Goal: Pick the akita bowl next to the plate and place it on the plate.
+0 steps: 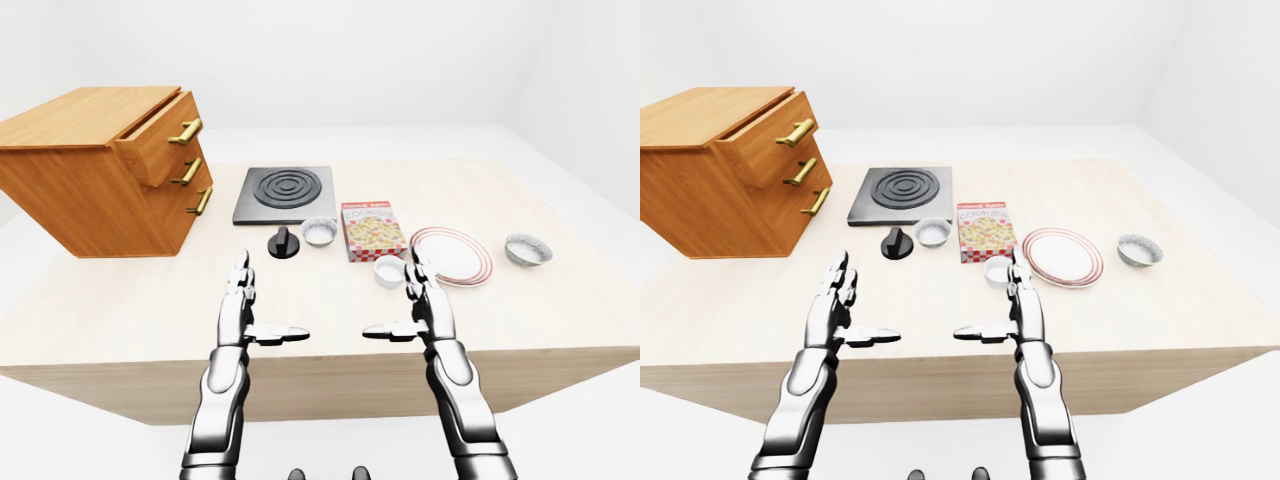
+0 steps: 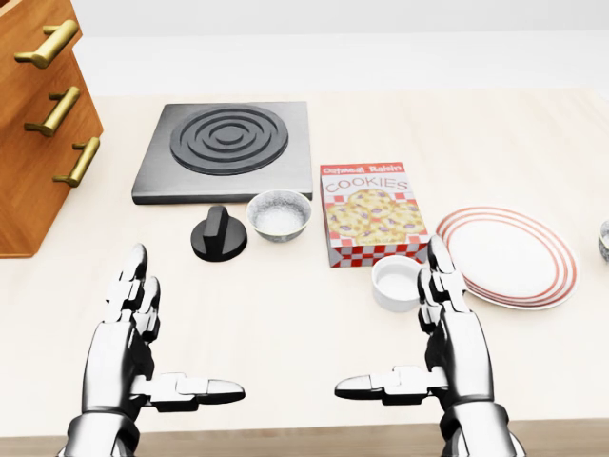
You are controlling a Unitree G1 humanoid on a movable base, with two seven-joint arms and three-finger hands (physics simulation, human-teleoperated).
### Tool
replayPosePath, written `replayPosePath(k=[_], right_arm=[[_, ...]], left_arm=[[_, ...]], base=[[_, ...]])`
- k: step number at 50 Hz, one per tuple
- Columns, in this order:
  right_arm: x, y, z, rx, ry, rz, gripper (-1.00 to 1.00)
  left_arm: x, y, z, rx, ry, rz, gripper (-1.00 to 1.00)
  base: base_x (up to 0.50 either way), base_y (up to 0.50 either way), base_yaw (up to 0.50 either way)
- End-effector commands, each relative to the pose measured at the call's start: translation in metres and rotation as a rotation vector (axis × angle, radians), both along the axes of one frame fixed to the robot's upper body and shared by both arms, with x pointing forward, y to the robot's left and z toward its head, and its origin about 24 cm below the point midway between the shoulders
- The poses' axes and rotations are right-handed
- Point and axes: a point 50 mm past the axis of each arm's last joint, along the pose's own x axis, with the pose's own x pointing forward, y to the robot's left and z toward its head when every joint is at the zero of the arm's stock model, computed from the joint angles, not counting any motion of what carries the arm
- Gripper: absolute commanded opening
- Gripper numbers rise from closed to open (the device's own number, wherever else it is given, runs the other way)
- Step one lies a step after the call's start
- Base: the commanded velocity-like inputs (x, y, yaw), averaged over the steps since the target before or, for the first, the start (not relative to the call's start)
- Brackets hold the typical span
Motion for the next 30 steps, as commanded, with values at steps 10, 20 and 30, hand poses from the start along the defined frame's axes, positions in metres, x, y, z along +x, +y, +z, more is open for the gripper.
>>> replayPosePath(k=[10, 20, 30], right_arm=[[-0.0028, -0.0057, 0.0055, 0.024, -0.029, 0.012, 1.00], [-0.0022, -0.0066, 0.0046, 0.026, -0.030, 0.007, 1.00], [-0.0024, -0.0067, 0.0055, 0.040, -0.034, 0.010, 1.00]], left_arm=[[0.0002, 0.0068, -0.0016, -0.002, 0.002, 0.000, 1.00], [0.0003, 0.0070, -0.0019, -0.002, 0.002, 0.000, 1.00], [0.0003, 0.0070, -0.0012, -0.001, 0.001, 0.000, 1.00]], base=[[0.00, 0.00, 0.00], [0.00, 0.00, 0.00], [-0.01, -0.17, 0.00]])
